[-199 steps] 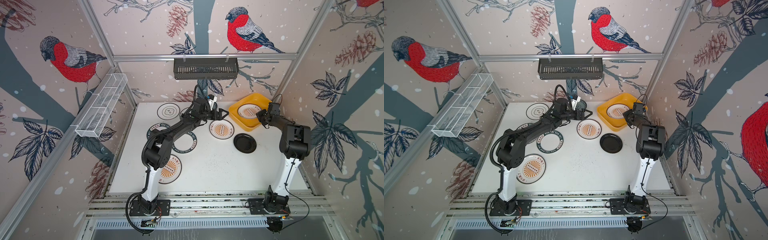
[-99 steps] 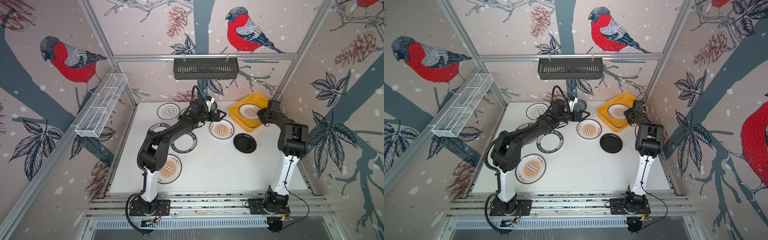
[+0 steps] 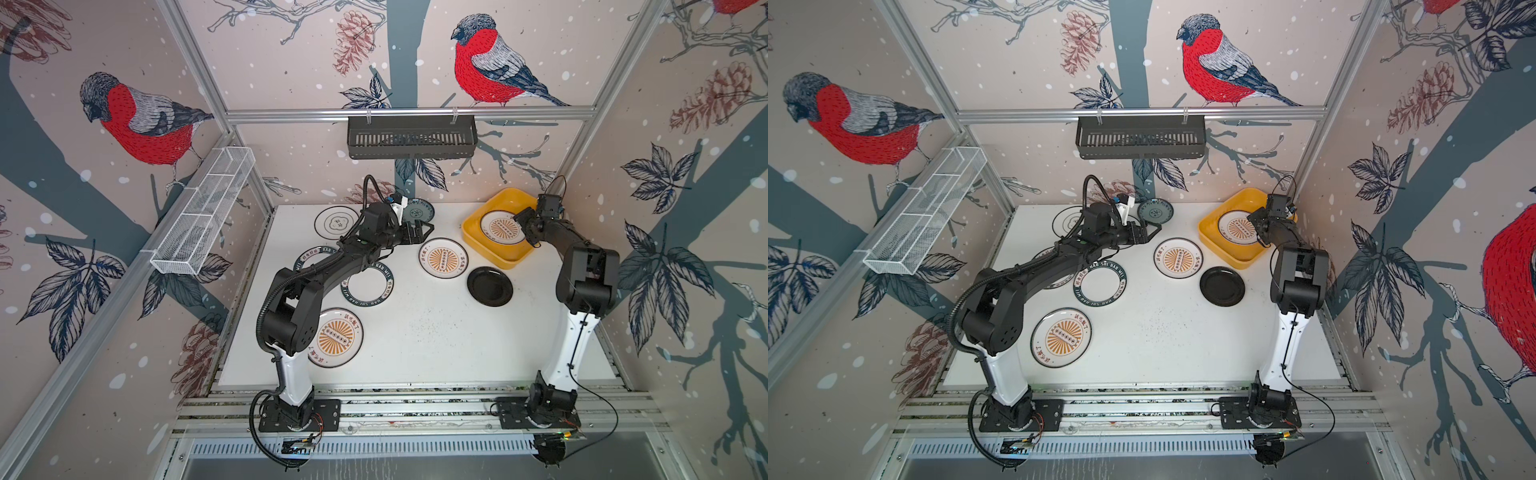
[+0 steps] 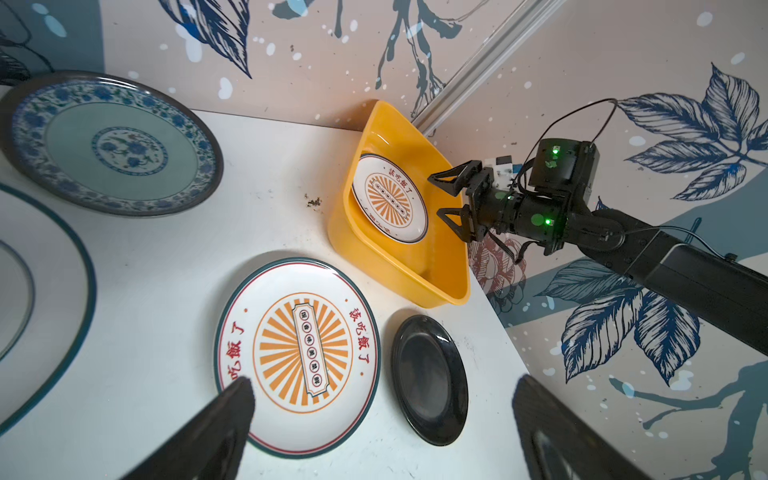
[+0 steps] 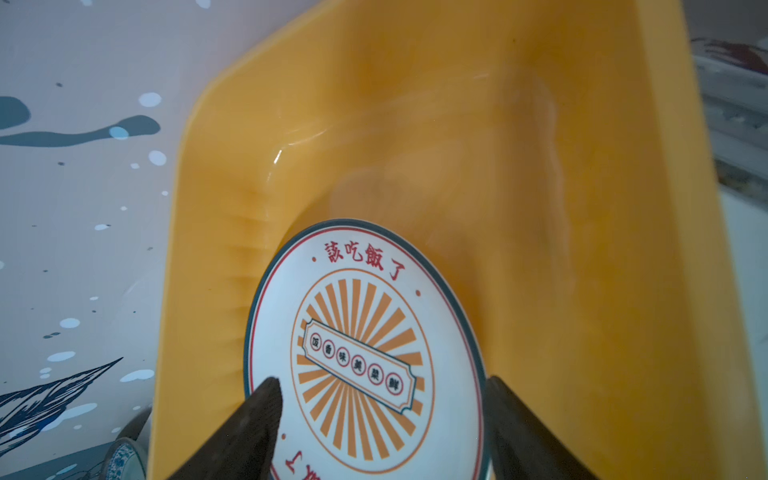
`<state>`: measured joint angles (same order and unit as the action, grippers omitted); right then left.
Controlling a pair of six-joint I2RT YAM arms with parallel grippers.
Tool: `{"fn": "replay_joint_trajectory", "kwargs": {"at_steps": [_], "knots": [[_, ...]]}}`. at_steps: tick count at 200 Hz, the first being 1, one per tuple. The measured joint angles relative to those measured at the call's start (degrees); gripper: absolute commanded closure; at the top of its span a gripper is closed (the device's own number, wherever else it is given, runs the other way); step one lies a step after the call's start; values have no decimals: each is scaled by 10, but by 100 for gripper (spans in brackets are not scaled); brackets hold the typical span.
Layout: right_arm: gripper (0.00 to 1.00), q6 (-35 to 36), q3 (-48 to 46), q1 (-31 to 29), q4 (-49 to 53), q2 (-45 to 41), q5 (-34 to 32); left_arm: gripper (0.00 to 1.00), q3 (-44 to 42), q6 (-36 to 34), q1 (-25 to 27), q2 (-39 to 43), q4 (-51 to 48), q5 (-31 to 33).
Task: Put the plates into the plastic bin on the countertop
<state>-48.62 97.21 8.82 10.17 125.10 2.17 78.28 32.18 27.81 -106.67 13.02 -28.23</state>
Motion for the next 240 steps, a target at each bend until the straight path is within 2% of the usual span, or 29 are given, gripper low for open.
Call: {"fn": "replay_joint_trajectory", "kwargs": {"at_steps": [53, 75, 99, 145, 176, 208, 240], "knots": [[20, 42, -17, -28, -38, -28, 7, 3, -48, -3, -23, 61, -2, 33], [3, 72, -28, -60, -63, -63, 12, 3, -79, -6, -40, 98, -9, 54], [0, 112, -71, -101, -95, -118, 22, 3, -139, 6, -71, 155, -23, 76], [0, 141, -165, -189, -145, -217, 40, 3, -261, 40, -142, 287, -85, 148], [0, 141, -224, -260, -170, -269, 39, 3, -342, 77, -209, 393, -161, 197], [0, 133, -257, -334, -193, -294, 55, 3, -405, 109, -272, 485, -246, 210], [0, 126, -274, -393, -206, -297, 89, 3, -451, 134, -320, 534, -316, 212]]}}
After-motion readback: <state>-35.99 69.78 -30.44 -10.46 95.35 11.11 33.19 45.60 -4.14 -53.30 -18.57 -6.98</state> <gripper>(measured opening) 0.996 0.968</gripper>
